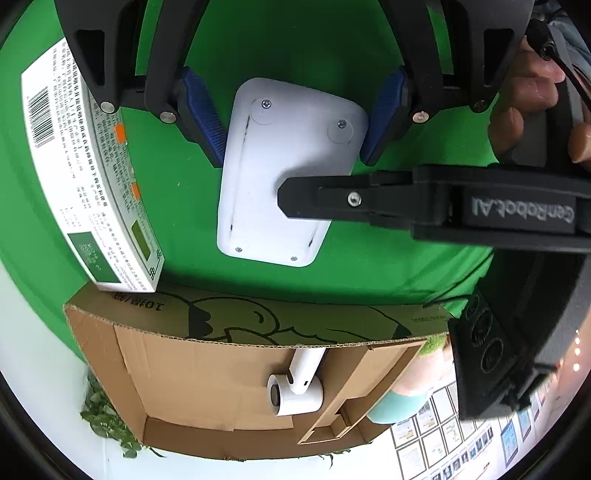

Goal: Organize objects
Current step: 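Grasp the white rectangular device with the right gripper, then lift the white device with the right gripper and carry it over the tray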

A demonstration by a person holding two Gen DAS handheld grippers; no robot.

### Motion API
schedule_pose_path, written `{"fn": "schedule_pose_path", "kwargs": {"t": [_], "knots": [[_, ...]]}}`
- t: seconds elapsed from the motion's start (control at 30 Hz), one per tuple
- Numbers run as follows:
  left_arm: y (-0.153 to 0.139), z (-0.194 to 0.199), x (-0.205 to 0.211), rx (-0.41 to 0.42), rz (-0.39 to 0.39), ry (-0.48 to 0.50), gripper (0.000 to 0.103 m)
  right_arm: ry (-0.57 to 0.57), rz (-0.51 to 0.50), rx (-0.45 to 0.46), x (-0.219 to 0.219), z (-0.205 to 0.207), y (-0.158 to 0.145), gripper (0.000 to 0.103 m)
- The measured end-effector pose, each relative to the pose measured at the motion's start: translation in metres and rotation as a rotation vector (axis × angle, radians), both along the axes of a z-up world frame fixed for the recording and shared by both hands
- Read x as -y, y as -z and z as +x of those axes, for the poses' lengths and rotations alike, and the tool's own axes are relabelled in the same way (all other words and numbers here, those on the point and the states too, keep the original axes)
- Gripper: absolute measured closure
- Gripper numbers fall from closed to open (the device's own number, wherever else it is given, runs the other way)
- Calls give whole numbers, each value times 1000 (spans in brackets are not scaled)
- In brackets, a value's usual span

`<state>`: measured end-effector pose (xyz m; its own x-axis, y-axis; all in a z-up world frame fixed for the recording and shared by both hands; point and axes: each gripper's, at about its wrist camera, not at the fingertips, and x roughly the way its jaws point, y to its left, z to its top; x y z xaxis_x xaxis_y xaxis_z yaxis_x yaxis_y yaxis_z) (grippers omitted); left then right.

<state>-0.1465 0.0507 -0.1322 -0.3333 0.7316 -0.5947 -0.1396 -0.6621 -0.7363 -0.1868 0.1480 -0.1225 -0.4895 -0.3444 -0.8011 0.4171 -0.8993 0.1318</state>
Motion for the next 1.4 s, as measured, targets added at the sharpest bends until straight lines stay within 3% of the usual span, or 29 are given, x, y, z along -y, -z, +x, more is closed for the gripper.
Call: {"fn": "schedule_pose_path", "kwargs": {"t": [0.37,0.67,0.97,1.4], "knots": [[-3,7,3,-24,-26,-3,77,14,-28,7,-2,4,-3,33],[-38,17,2,-131,-58,-9,82,35,-91,-48,0,8,-13,34],[-95,8,-12,-291,-109,-23,83,38,-158,-172,12,-12,-57,34],[-150,-14,-6,-405,-137,-32,83,18,-216,-263,4,-28,-118,34]]}}
